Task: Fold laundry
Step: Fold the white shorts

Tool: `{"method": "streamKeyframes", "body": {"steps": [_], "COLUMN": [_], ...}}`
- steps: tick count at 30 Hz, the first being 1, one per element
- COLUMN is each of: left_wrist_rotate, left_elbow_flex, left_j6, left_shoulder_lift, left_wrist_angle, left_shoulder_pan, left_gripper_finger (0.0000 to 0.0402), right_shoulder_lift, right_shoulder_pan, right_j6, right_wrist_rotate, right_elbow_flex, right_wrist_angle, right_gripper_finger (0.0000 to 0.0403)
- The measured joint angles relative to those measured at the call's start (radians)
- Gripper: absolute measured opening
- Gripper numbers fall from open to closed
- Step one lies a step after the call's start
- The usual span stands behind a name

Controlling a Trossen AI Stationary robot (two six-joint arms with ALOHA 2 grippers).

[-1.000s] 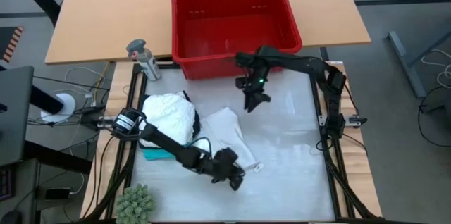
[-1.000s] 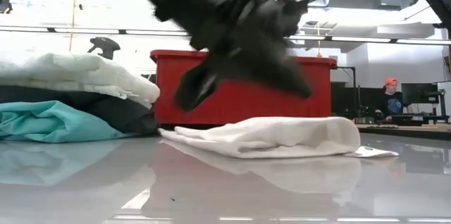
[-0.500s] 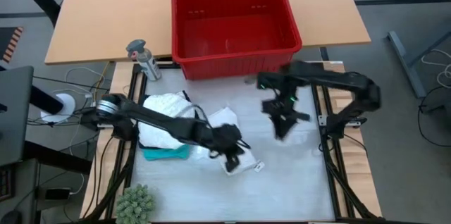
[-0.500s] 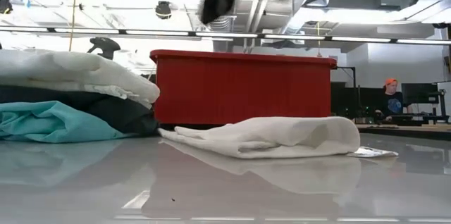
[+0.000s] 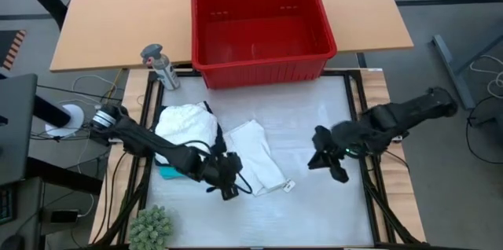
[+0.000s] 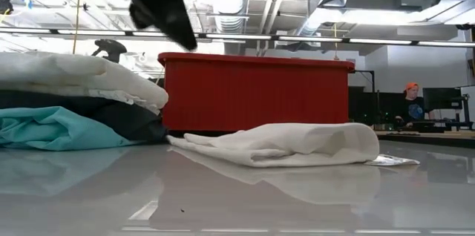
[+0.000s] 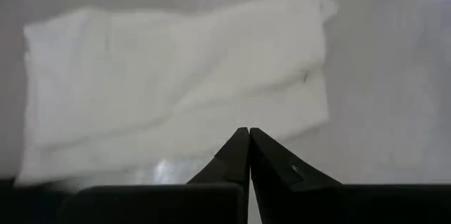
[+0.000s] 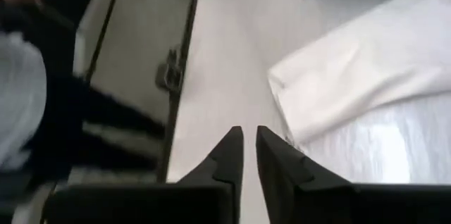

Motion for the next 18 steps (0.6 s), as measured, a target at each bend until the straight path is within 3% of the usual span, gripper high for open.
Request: {"method": "streamKeyframes", "body": {"steps": [7,10,18], "left_wrist_rotate": [0.025,0.019,0.08], "left_elbow_flex": [-0.143,-0.181,-0.153], "left_j6": [0.003,-0.004,0.027], "left_shoulder_lift": [0.001,0.0,0.146], "left_wrist_angle": [0.252,0.37,0.45], "left_shoulder_pan": [0.003,0.014,0.044], "left_gripper_finger": [0.0,0.0,0.0], "right_shoulder_lift": [-0.01,0.009,0.077], "right_shoulder_pan": [0.166,0.213,0.263], "right_j6": [0.128,0.156,0.223], "right_wrist_rotate": [0.227,0.288,0.348], "right_elbow_flex": [-0.007,-0.007,-0.007], "right_wrist_angle": [0.024,0.024,0.039], "right_gripper_finger": [0.0015,0.0016,0.0039]}}
